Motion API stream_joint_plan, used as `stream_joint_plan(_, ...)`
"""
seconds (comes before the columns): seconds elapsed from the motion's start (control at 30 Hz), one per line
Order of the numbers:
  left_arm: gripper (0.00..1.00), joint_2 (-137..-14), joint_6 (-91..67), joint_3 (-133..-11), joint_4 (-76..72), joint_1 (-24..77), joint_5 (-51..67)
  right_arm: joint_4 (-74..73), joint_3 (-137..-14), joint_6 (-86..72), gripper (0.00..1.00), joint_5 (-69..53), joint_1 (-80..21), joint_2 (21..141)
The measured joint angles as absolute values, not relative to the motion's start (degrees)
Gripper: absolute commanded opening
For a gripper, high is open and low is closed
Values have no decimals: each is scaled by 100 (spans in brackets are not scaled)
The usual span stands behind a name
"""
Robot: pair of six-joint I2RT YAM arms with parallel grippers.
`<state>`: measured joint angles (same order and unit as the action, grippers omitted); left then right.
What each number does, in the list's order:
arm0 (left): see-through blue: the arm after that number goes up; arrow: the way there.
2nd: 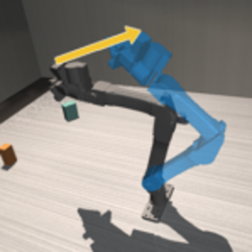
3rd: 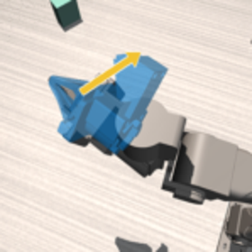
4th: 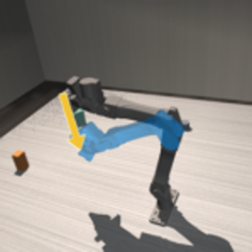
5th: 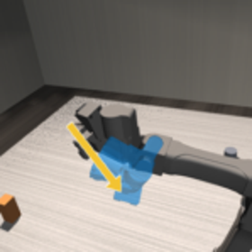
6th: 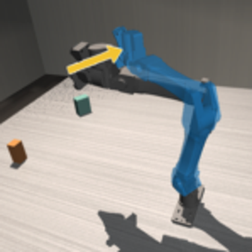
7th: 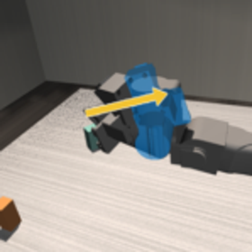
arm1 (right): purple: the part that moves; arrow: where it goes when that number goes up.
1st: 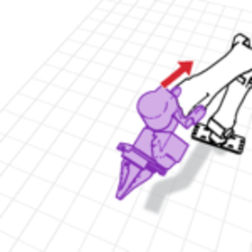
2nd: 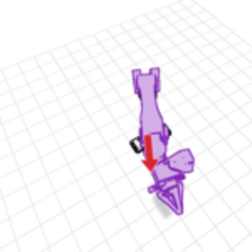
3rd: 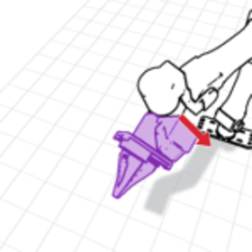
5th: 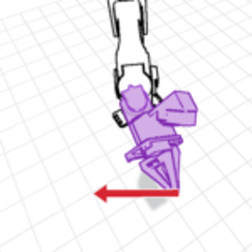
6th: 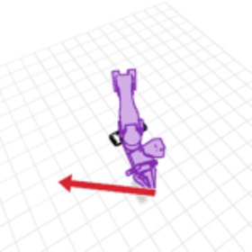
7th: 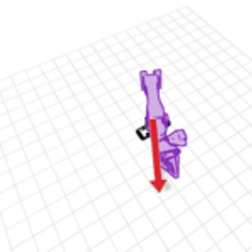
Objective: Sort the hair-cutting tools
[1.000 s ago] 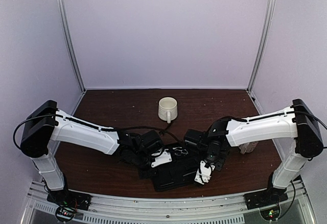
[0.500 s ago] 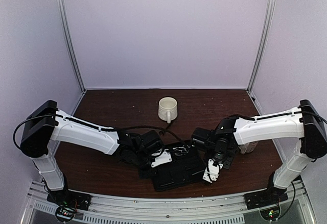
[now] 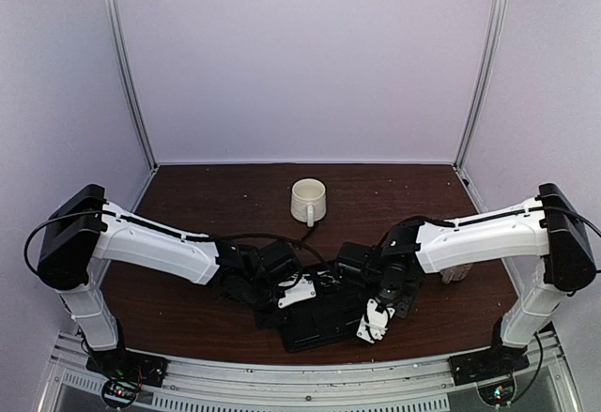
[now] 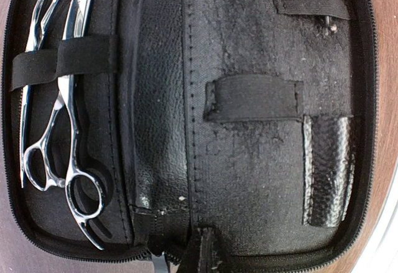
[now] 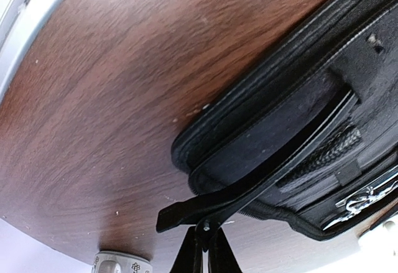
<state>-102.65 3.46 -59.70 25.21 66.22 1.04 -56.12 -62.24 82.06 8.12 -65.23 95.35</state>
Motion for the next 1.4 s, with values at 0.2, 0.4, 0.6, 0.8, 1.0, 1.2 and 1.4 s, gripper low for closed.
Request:
stream_joint_plan(0.2,1,-10265,346,-5968,2517,6622,104,-5546,-6289,7885,0,419,-6530,9653)
stream_joint_plan(0.4,1,-10265,349,-5968,2517,6622,104,-5411,-6292,7649,0,82,-6530,9721)
stream_joint_plan(0.6,1,-10265,346,-5968,2515,6622,104,-5196,-6292,7627,0,-19,-6530,9754)
stream_joint_plan(0.8,1,-10265,344,-5968,2517,6622,102,-4984,-6270,7664,0,-27,-6534,9832)
stream_joint_plan(1.0,1,-10265,344,-5968,2515,6622,99,-4775,-6163,7808,0,19,-6549,9843)
stream_joint_plan(1.2,1,-10267,346,-5970,2517,6622,99,-4735,-6149,7946,0,82,-6552,9863)
stream_joint_plan(1.4,1,-10274,346,-5981,2528,6622,97,-4665,-6108,8125,0,154,-6567,9863)
